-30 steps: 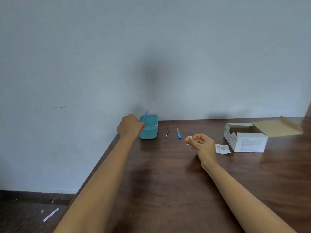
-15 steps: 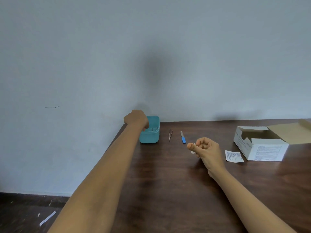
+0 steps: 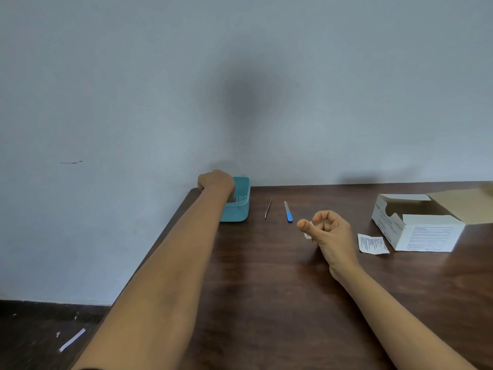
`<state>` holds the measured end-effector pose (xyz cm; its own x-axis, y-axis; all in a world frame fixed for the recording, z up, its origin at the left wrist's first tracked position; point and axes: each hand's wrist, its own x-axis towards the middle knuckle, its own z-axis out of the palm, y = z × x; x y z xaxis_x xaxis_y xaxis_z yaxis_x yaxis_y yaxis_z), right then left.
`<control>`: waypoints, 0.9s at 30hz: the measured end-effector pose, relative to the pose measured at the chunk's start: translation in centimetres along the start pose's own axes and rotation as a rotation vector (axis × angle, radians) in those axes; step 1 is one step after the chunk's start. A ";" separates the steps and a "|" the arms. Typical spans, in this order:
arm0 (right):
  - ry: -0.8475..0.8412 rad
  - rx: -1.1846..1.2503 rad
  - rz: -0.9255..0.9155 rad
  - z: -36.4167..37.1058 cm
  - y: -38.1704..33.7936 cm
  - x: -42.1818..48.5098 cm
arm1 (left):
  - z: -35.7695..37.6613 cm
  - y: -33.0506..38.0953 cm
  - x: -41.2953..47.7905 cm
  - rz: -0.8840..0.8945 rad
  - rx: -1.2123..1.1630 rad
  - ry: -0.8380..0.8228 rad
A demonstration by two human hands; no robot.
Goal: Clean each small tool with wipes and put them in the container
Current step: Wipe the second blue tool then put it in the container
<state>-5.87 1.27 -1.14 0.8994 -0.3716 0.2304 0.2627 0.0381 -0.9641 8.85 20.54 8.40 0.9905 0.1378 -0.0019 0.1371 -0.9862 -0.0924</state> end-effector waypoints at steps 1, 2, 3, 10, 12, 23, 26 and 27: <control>0.012 0.003 0.000 0.0 0.0 0.0 | -0.1 -0.1 0.0 -0.001 -0.010 0.000; 0.020 0.006 0.002 -0.1 0.0 0.0 | -0.1 -0.1 0.1 0.008 -0.013 -0.012; 0.024 0.014 0.006 -0.1 0.1 0.0 | -0.3 -0.2 0.1 0.021 -0.025 -0.025; 0.080 0.090 0.029 -0.1 -0.3 0.0 | -1.9 1.1 -0.5 0.119 -0.332 0.285; 0.115 0.123 0.033 -0.2 0.0 0.1 | -2.0 2.3 -1.2 0.178 -0.407 0.351; 0.245 0.250 0.064 -0.5 0.7 0.9 | 3.6 9.5 -5.8 0.401 -0.194 0.212; 0.249 0.250 0.065 -0.4 0.7 1.0 | 4.2 10.6 -6.6 0.364 -0.143 0.211; 0.258 0.251 0.067 -0.4 0.7 1.0 | 4.5 10.9 -6.8 0.353 -0.131 0.192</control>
<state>-4.88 0.54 -1.67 0.8081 -0.5812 0.0959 0.3127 0.2852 -0.9060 3.56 9.27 2.97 0.9599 -0.2183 0.1759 -0.2232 -0.9747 0.0082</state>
